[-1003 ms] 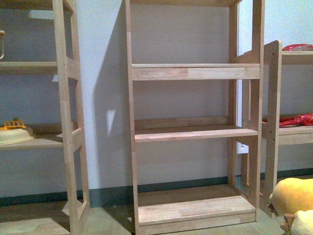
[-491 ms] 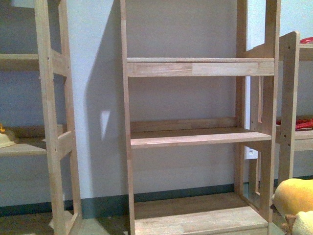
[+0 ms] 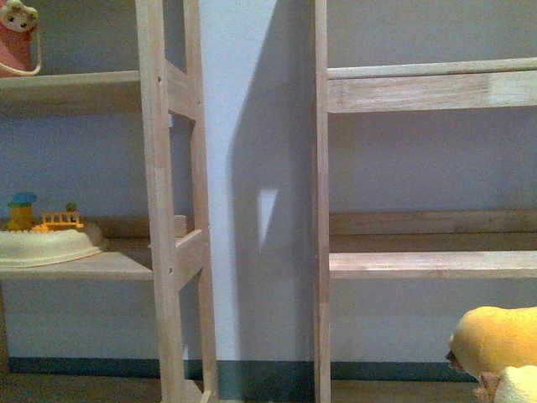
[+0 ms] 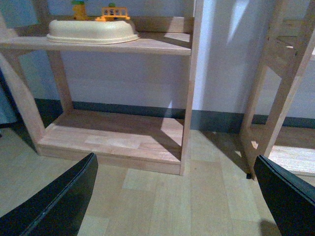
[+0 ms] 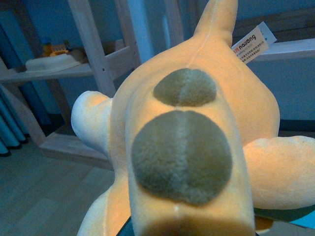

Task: Put away toys

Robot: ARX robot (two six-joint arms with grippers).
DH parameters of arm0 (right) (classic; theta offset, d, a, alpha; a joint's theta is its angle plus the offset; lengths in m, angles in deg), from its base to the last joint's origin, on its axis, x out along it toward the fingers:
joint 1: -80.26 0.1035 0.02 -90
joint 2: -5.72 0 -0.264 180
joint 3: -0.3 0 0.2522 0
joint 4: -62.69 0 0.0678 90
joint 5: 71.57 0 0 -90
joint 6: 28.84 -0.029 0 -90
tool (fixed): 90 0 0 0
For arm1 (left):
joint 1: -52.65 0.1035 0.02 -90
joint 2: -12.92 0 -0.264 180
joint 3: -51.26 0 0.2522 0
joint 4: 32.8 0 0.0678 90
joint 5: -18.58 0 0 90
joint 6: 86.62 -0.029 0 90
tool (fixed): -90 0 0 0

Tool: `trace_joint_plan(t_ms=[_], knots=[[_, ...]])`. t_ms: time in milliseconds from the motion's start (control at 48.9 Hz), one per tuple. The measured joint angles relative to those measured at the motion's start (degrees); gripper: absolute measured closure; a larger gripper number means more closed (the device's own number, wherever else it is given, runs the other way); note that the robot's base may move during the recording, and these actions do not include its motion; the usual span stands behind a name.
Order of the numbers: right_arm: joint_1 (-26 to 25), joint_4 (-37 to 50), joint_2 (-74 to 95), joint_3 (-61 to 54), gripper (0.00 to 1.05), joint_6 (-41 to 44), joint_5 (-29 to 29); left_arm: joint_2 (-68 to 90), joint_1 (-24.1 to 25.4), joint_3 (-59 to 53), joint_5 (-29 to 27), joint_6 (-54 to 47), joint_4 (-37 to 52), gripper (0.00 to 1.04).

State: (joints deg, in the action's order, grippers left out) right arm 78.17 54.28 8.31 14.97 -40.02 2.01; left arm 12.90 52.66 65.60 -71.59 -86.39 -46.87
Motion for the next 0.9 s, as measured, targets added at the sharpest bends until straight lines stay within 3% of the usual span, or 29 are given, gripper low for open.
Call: trace_joint_plan(t_ms=[900], knots=[[-0.04,0.00,0.00,-0.02,0.97,0.00,0.37,0.02,0.00,0.00,0.15,0.00,0.00,0.06]])
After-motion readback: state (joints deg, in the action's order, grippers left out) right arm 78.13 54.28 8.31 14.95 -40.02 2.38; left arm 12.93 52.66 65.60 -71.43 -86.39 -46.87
